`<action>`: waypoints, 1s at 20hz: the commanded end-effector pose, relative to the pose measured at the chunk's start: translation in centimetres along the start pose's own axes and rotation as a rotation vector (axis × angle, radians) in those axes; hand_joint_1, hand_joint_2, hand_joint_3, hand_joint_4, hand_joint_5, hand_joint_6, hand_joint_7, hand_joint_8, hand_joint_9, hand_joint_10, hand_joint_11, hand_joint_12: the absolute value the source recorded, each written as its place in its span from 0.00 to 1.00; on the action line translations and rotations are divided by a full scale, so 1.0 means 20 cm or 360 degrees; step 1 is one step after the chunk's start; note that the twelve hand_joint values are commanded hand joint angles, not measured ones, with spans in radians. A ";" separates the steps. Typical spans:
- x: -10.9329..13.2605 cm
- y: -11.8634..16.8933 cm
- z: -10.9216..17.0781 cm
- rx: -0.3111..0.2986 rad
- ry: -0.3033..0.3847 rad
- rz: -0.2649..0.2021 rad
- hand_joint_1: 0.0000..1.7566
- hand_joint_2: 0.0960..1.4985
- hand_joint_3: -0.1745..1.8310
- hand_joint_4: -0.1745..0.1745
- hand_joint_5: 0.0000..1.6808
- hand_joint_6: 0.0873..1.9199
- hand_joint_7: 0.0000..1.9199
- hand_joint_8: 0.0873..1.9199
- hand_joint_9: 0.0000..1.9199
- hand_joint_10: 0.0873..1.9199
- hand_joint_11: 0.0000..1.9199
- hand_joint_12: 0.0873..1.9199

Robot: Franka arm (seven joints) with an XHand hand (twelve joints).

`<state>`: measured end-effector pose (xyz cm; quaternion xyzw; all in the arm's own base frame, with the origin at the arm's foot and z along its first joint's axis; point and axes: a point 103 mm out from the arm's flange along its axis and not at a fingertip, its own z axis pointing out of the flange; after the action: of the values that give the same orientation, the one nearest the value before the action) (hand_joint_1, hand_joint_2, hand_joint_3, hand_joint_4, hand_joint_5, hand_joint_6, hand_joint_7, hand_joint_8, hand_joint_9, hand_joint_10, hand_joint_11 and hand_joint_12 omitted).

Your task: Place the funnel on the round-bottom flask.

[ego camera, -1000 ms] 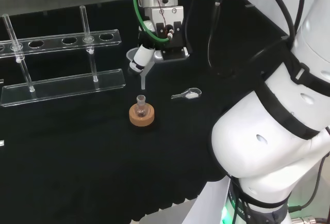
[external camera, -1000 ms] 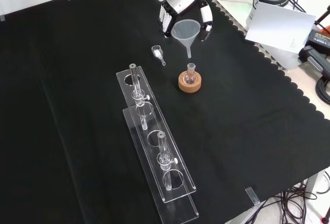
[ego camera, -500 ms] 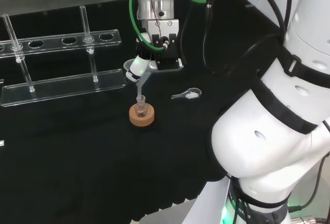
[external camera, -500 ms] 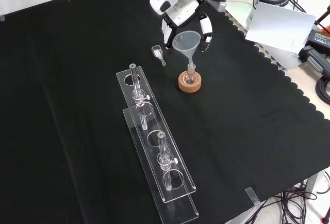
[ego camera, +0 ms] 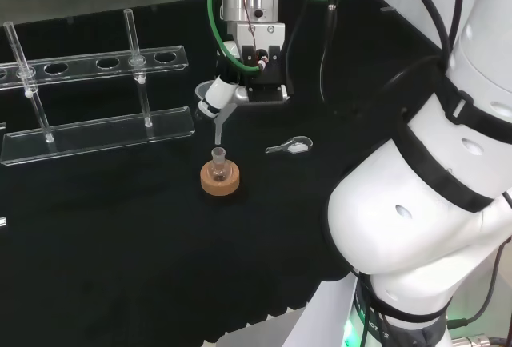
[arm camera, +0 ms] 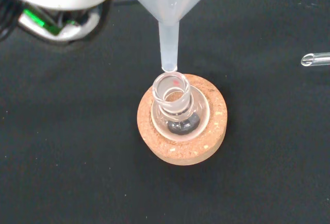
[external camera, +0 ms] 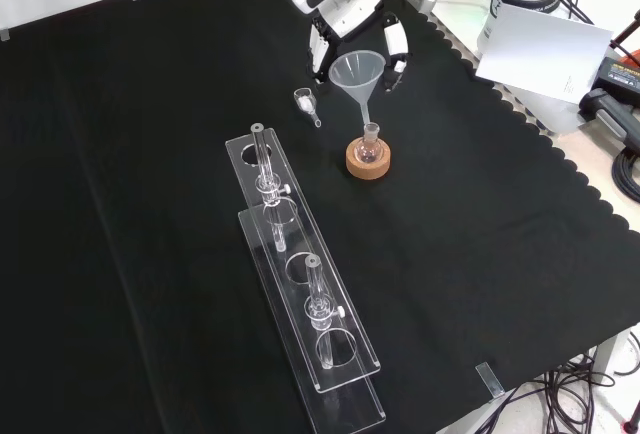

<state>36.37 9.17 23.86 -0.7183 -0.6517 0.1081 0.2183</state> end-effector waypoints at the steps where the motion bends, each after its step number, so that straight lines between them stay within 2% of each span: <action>1: -0.02 -0.04 0.02 0.0000 0.0002 -0.0011 0.61 0.31 0.54 0.09 0.37 0.35 0.53 0.35 0.65 0.08 0.43 0.52; 6: -0.03 -0.05 0.04 0.0023 0.0014 -0.0001 0.61 0.31 0.54 0.09 0.37 0.35 0.52 0.35 0.65 0.08 0.43 0.52; 20: -0.02 -0.02 0.03 0.0011 0.0029 -0.0012 0.61 0.31 0.54 0.08 0.36 0.35 0.52 0.34 0.64 0.08 0.43 0.52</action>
<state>35.58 8.83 23.58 -0.7174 -0.6506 0.1024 0.2272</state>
